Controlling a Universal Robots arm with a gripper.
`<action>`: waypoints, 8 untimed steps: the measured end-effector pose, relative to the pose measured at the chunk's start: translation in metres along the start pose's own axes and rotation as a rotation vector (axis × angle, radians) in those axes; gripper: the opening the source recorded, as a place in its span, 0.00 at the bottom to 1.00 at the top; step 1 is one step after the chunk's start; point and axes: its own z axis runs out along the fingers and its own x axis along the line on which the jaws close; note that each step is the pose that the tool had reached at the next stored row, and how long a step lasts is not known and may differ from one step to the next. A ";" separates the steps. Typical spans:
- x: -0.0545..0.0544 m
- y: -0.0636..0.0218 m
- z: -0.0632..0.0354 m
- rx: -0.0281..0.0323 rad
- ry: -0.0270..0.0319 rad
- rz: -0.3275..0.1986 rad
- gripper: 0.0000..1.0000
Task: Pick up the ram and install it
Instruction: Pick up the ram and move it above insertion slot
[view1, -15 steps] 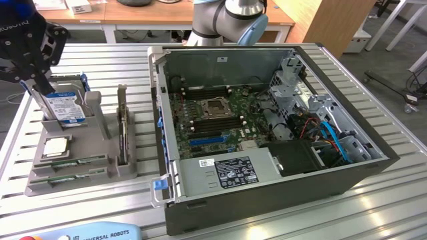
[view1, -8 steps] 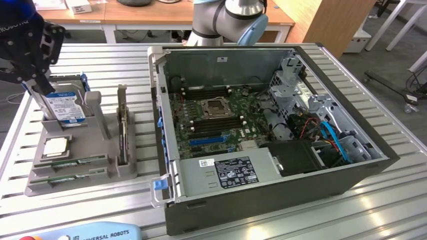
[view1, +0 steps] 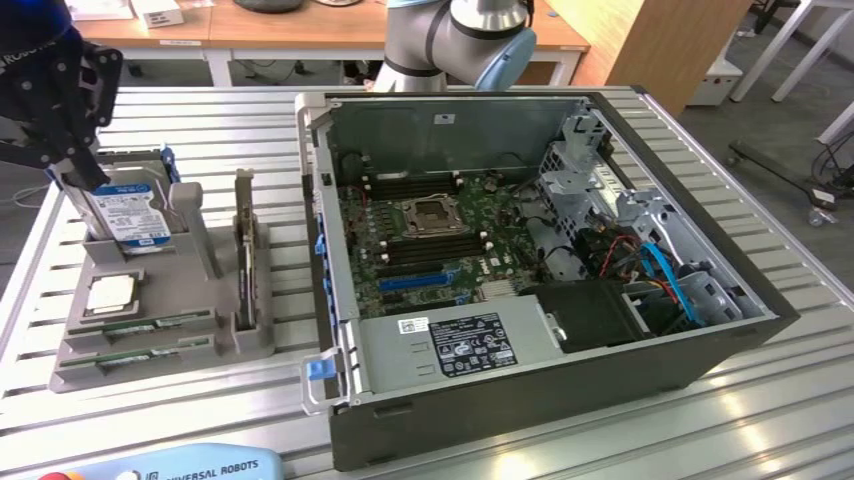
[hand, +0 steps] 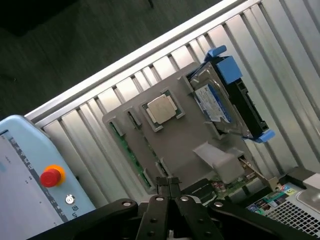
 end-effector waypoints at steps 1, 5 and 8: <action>0.000 0.0000 0.0001 -0.0003 0.0005 -0.018 0.10; 0.000 0.0000 0.0002 -0.0015 0.0028 -0.092 0.10; 0.000 0.0000 0.0003 -0.0025 0.0045 -0.145 0.10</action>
